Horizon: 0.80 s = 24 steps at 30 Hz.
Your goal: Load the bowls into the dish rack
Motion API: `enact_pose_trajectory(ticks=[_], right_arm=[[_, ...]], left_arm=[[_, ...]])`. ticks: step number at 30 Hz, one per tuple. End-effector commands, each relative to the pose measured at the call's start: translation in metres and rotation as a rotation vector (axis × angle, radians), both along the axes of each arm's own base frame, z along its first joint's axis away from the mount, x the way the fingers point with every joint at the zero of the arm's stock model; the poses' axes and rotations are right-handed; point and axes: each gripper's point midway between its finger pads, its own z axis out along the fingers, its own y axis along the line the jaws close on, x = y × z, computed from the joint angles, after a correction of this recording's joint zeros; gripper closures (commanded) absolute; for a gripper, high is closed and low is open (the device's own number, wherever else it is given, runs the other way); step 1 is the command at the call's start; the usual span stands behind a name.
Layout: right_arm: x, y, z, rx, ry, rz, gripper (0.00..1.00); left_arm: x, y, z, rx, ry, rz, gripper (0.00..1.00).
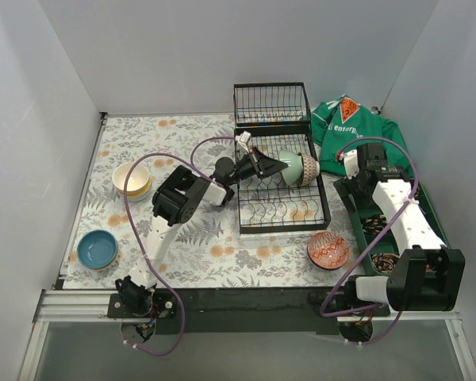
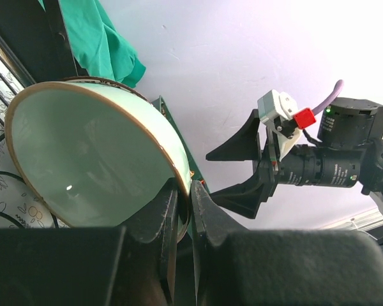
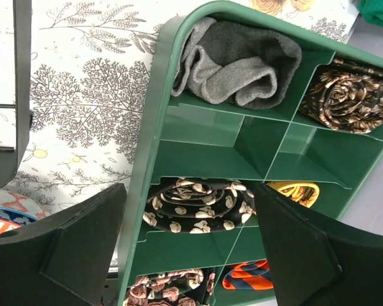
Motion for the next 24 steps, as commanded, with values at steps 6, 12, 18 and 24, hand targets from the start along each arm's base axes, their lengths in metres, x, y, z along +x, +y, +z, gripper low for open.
enact_pose_trajectory(ticks=[6,12,18,24], right_arm=[[-0.001,0.001,-0.001,0.008,-0.04,0.016,0.11],[-0.005,-0.002,0.0,-0.011,-0.043,0.019,0.11],[-0.004,-0.002,-0.001,-0.013,-0.044,0.024,0.11],[-0.002,-0.003,0.002,-0.014,-0.052,0.027,0.11]], left_arm=[[-0.027,-0.006,0.011,-0.218,0.274,-0.199,1.0],[-0.034,-0.001,0.011,-0.252,0.264,-0.225,1.0],[-0.042,0.008,0.007,-0.282,0.298,-0.214,1.0],[-0.039,0.003,-0.01,-0.243,0.34,-0.185,1.0]])
